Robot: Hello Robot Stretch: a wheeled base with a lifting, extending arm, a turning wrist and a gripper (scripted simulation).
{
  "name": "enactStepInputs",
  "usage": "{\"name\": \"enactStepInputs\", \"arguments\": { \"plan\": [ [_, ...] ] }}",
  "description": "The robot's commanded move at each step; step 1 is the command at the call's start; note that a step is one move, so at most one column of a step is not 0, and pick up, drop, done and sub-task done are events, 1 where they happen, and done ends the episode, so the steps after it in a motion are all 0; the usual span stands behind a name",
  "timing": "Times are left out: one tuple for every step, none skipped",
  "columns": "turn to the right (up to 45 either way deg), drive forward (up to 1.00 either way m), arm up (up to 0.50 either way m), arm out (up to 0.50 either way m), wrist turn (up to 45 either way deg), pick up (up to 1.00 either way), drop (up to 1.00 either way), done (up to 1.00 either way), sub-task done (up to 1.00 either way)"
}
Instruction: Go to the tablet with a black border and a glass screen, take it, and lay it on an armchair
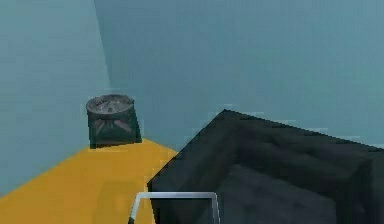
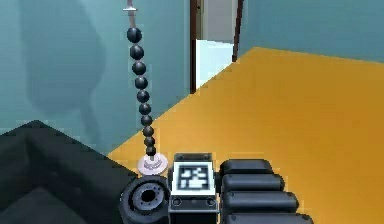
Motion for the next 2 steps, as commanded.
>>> {"name": "enactStepInputs", "arguments": {
  "plan": [
    [-24.0, 0.00, 0.00, 0.00, 0.0, 0.00, 0.00, 0.00, 0.00],
    [18.0, 0.00, 0.00, 0.00, 0.0, 0.00, 0.00, 0.00, 0.00]
  ]
}}
